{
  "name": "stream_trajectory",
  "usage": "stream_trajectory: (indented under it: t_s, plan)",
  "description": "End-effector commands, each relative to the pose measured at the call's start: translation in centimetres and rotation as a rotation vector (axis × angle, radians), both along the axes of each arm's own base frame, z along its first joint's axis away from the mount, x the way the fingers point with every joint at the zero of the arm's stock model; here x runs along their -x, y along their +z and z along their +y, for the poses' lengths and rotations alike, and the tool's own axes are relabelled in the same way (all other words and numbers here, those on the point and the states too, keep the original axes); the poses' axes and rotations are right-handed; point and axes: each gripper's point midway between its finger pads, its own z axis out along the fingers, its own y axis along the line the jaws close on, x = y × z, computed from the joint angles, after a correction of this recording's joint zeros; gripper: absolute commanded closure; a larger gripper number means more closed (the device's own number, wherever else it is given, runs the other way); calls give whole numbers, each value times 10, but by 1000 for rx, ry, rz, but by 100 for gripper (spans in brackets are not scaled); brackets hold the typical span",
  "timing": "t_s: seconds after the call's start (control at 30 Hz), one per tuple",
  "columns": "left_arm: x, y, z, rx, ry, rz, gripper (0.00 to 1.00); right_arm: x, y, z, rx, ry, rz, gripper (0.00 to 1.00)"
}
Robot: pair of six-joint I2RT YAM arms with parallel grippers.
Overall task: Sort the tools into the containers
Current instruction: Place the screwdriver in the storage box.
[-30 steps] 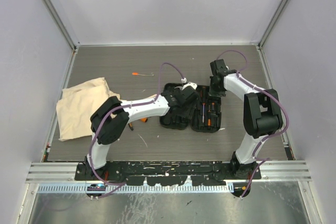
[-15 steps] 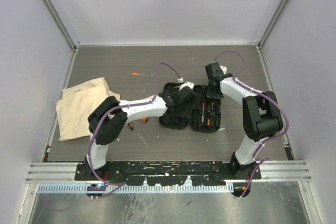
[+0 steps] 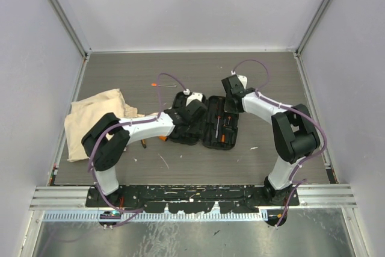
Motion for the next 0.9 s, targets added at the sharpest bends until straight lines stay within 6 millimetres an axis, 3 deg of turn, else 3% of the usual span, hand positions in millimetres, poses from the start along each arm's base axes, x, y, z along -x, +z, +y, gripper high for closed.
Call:
stream_trajectory:
  t_s: [0.0, 0.27, 0.5, 0.87]
  plan:
    - [27, -39, 72, -270, 29, 97, 48, 95, -72, 36, -126, 63, 397, 99]
    - [23, -35, 66, -266, 6, 86, 48, 120, -94, 36, -46, 69, 483, 99]
    - [21, -34, 63, -263, -5, 82, 48, 151, -131, 28, 28, 71, 582, 99]
    - [21, -36, 62, -262, -15, 83, 49, 177, -151, 22, 59, 73, 647, 99]
